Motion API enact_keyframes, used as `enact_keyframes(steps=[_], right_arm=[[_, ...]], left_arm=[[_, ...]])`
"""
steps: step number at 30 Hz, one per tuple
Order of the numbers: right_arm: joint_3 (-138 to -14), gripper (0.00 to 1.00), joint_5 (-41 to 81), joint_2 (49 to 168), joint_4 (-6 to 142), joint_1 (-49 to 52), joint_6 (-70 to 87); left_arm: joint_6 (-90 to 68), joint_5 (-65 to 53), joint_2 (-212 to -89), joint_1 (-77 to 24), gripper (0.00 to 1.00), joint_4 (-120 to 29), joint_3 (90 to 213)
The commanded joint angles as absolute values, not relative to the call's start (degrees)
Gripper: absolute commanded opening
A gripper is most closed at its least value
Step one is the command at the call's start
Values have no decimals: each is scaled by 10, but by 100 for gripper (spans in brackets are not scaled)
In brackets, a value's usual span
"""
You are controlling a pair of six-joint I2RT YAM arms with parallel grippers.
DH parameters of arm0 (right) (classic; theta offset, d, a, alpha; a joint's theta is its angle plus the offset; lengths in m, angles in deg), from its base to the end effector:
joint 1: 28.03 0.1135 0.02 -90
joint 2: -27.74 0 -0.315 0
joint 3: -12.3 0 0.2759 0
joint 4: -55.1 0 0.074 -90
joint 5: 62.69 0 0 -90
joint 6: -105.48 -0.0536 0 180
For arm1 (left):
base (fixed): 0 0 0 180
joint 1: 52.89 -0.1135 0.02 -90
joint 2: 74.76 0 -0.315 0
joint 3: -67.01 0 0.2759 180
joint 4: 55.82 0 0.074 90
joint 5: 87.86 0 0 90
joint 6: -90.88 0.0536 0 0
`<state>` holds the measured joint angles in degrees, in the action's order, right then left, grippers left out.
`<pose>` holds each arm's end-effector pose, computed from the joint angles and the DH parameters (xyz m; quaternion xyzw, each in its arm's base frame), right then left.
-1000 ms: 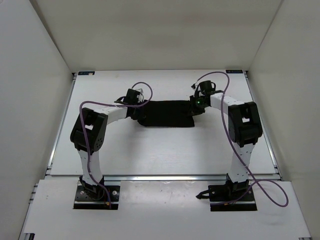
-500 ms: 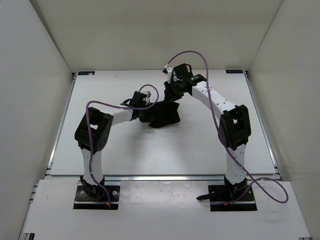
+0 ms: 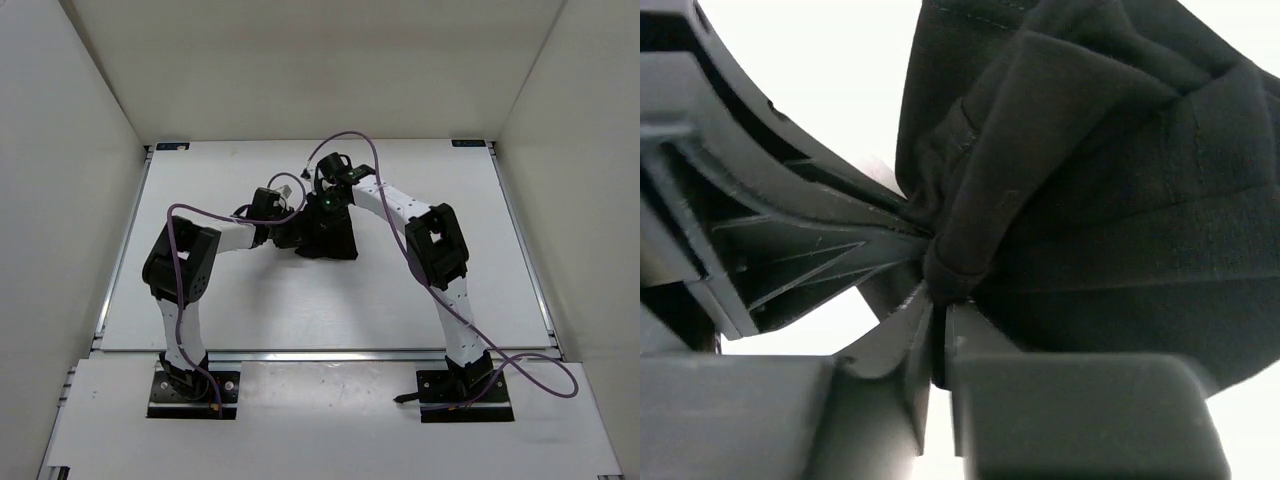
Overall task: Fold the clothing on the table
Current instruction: Fold the skirt
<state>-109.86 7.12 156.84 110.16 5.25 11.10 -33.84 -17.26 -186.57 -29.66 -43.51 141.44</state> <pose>0.4504 0.3178 0.2149 -0.2794 0.9145 0.2378 0.1705 0.3944 -0.1887 0.1435 -0.0349 0.9265 -0.3029 0.2205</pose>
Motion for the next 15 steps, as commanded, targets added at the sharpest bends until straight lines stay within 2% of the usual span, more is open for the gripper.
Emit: enact_keyframes(steps=[1, 2, 4, 6, 8, 10, 12, 15], right_arm=[[-1142, 11, 37, 1568, 1101, 52, 82], [-1152, 22, 33, 1569, 1099, 52, 74], [-1161, 36, 32, 1557, 1098, 47, 69], [-1160, 45, 30, 1539, 1084, 41, 62], [-1162, 47, 24, 1517, 1074, 29, 56], [-1152, 48, 20, 1483, 1066, 15, 54], [-1129, 45, 31, 1448, 1045, 0, 51], [-1037, 36, 41, 1401, 995, -22, 51]], left_arm=[[-328, -168, -1852, -304, 21, -396, 1391], [-329, -169, -1847, -304, 22, -395, 1391], [-330, -176, -1840, -314, 27, -390, 1393], [-329, -183, -1830, -314, 35, -381, 1397], [-324, -189, -1812, -321, 42, -378, 1402], [-321, -189, -1791, -331, 55, -371, 1401], [-318, -187, -1758, -342, 61, -364, 1398], [-314, -181, -1715, -361, 62, -356, 1383]])
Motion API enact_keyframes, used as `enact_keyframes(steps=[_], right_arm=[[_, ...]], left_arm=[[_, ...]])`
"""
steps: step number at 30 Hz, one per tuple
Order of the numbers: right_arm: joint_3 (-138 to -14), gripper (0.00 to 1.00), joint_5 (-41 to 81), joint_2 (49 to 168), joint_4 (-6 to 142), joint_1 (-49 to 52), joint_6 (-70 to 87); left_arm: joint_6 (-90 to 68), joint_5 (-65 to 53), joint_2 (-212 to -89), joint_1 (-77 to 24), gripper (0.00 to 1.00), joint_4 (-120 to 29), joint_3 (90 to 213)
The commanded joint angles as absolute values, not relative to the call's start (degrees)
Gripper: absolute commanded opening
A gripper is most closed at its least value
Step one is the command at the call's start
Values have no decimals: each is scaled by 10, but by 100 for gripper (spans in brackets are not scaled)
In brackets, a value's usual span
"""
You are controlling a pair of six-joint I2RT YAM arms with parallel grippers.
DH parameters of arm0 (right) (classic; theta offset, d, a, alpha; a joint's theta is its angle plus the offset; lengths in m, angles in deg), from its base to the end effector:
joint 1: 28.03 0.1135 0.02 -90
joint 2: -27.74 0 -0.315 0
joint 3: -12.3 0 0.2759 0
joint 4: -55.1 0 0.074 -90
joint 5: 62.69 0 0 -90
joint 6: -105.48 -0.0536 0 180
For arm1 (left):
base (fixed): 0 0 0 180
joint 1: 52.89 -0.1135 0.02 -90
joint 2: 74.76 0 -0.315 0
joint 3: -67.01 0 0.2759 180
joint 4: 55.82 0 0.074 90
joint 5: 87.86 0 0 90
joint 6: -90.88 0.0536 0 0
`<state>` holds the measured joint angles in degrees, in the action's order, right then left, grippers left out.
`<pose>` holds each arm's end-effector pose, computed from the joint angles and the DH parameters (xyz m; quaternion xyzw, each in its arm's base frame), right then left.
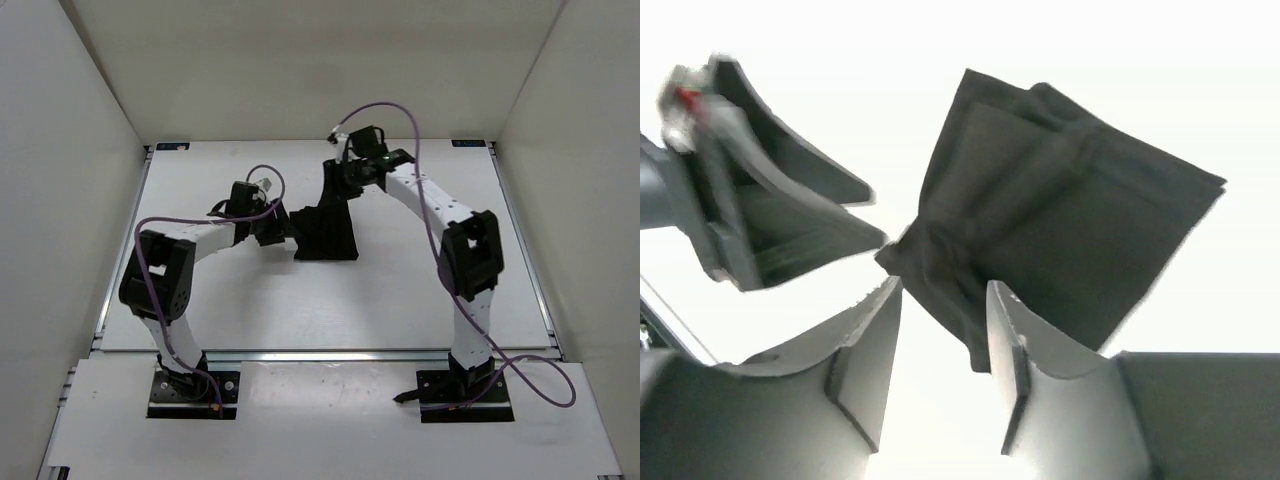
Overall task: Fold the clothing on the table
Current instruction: Fold the skirt
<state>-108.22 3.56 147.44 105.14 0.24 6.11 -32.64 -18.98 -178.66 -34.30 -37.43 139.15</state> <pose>0.4586 0.2711 0.2979 -0.2213 0.8931 0.2926 0.2605 0.3822 -0.1489 0.1789 -0.0581 0.9245 -0.3019 0.2253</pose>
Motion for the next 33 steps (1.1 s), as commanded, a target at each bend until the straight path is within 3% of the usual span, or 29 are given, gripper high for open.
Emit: enact_keyframes(steps=[1, 3, 6, 11, 22, 33], right_arm=[[-995, 34, 44, 1381, 977, -30, 48], [-914, 20, 40, 1360, 958, -37, 44], [-850, 10, 37, 1352, 931, -44, 44], [-824, 9, 21, 1383, 914, -33, 51], [-891, 9, -22, 1464, 888, 11, 53], [-855, 9, -94, 1440, 870, 84, 58]], left_arm=[[-316, -175, -1699, -367, 62, -355, 1375], [-314, -168, -1680, -370, 61, -355, 1361], [-318, -163, -1661, -365, 57, -375, 1341], [-330, -156, -1657, -340, 51, -382, 1331], [-335, -146, -1638, -339, 51, -376, 1310], [-328, -161, -1665, -373, 53, -370, 1368]])
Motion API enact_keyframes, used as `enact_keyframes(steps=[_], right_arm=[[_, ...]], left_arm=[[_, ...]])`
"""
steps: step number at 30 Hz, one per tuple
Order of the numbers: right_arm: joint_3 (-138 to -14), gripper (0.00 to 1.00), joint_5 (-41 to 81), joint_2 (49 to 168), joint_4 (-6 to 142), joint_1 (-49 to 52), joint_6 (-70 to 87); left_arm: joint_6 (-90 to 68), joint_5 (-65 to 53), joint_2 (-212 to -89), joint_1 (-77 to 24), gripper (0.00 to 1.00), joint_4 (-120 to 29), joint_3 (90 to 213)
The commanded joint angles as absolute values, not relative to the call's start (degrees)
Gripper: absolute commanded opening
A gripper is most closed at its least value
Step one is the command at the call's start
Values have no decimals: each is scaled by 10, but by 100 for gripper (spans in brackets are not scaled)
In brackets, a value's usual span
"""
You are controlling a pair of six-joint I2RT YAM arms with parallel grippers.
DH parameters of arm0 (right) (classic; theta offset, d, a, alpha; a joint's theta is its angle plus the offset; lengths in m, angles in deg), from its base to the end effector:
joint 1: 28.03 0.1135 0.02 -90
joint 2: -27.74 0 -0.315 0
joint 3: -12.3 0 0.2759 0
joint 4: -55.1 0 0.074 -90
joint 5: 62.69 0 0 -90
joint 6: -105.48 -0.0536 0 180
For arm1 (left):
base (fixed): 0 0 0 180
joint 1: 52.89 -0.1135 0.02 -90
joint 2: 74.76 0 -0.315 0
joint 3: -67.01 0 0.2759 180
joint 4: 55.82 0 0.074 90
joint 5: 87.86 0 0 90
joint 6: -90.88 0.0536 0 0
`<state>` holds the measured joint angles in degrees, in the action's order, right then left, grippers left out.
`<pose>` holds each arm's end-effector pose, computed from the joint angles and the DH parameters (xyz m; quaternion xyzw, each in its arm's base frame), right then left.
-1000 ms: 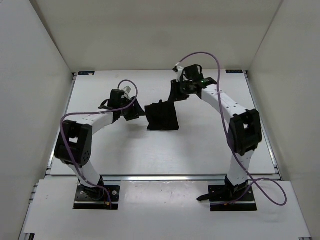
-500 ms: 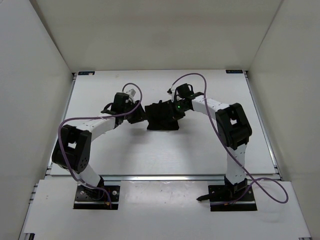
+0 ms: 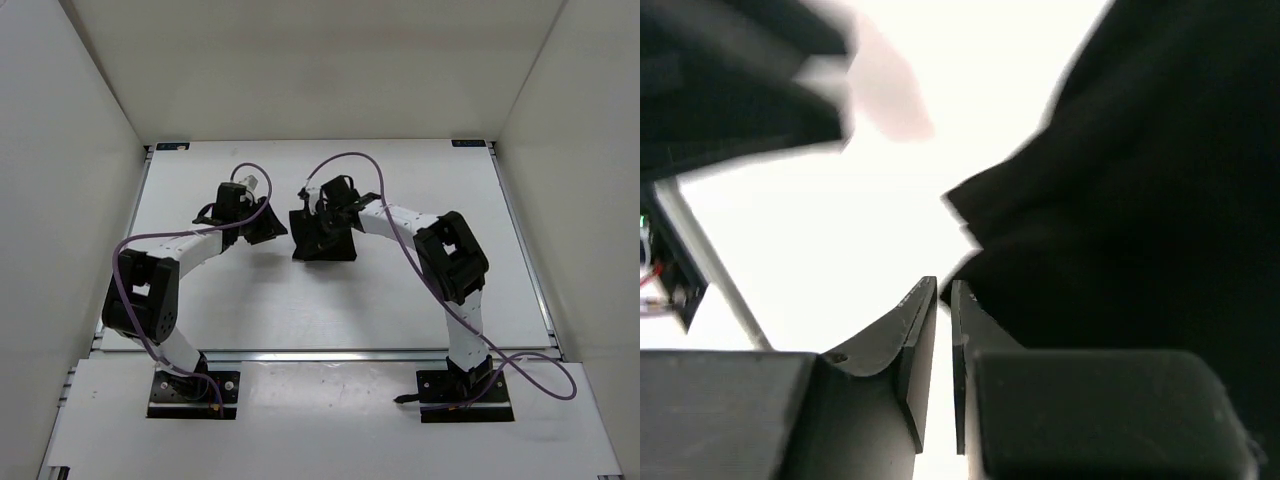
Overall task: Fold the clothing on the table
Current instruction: Fold the skirt
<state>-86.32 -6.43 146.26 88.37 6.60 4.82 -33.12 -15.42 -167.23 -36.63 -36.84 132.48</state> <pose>0.3952 0.3091 0.2015 -0.2782 0.8691 0.3705 0.1730 0.3472 -0.1181 0.2130 -0.0848 0.9141 -0.2854 0.2752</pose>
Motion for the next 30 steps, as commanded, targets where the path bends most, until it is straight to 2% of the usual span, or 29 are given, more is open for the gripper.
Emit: enact_keyframes(steps=[1, 5, 10, 11, 13, 14, 16, 18, 25, 30], right_arm=[[-866, 9, -89, 1441, 887, 83, 61], [-897, 7, -65, 1418, 906, 49, 64], [-910, 1, -27, 1356, 906, -19, 59], [-904, 0, -24, 1337, 907, -33, 61], [-890, 0, -8, 1316, 906, -64, 65], [-876, 0, -9, 1311, 906, -74, 71], [-854, 0, -7, 1306, 910, -97, 71], [-822, 0, -13, 1300, 910, -104, 68], [-773, 0, -11, 1280, 909, -86, 65], [-745, 0, -11, 1270, 896, -89, 64]], left_arm=[[-325, -164, -1674, -374, 53, -366, 1375], [-330, -182, -1689, -367, 55, -370, 1416], [-337, -193, -1717, -330, 51, -404, 1445], [-339, -195, -1734, -329, 47, -416, 1458], [-347, -211, -1753, -317, 30, -425, 1473], [-350, -211, -1765, -314, 26, -449, 1484], [-360, -208, -1787, -300, 12, -467, 1499], [-366, -204, -1812, -289, 9, -488, 1509], [-370, -139, -1882, -286, 9, -503, 1520], [-367, -126, -1889, -329, 10, -505, 1497]])
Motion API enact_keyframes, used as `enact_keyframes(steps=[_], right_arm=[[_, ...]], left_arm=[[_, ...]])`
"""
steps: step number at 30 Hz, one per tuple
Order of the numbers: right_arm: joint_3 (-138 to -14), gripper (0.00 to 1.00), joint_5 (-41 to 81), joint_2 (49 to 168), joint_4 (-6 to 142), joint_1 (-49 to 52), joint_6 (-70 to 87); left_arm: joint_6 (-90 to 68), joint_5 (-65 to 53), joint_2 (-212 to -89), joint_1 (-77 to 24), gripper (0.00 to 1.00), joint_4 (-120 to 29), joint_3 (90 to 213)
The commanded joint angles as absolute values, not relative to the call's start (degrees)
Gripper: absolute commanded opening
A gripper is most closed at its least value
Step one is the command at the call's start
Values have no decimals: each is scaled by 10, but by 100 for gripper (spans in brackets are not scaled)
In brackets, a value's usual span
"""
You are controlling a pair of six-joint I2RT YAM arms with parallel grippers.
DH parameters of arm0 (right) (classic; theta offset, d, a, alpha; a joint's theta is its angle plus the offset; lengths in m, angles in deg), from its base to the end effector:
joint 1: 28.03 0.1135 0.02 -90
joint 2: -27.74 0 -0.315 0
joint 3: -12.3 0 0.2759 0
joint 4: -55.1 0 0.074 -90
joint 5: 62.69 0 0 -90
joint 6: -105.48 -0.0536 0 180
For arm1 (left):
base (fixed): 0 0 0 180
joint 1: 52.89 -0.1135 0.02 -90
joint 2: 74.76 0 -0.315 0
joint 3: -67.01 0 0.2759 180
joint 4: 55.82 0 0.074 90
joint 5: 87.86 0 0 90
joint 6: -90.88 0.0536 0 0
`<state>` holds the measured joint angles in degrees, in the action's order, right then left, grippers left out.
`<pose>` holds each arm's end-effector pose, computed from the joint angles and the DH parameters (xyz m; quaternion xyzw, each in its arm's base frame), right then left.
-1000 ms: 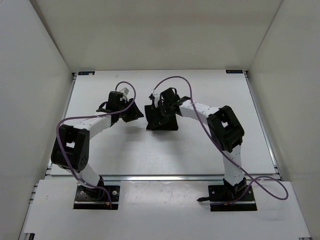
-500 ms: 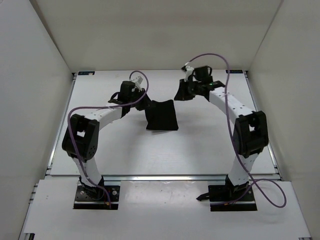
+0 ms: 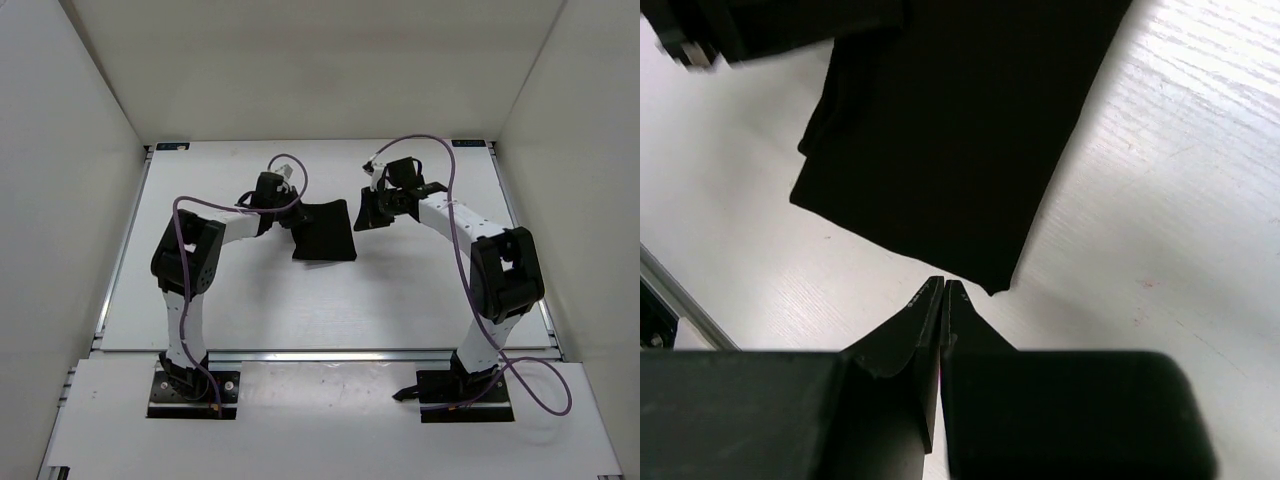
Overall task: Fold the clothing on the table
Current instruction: Fold the skirt
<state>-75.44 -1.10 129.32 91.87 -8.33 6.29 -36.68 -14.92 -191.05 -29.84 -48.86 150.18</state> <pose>0.3944 0.1683 0.2625 -0.1659 0.9013 0.3052 0.2587 0.4414 -0.2049 0.1645 -0.0511 0.8973 -0.3267 0.2924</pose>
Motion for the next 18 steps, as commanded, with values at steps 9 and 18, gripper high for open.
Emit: enact_keyframes(steps=[9, 18], right_arm=[[-756, 2, -19, 1281, 902, -110, 51], [-850, 42, 20, 1288, 978, -162, 62]], left_arm=[[-377, -187, -1894, -379, 16, -511, 1487], [-192, -43, -1841, -369, 99, -164, 1638]])
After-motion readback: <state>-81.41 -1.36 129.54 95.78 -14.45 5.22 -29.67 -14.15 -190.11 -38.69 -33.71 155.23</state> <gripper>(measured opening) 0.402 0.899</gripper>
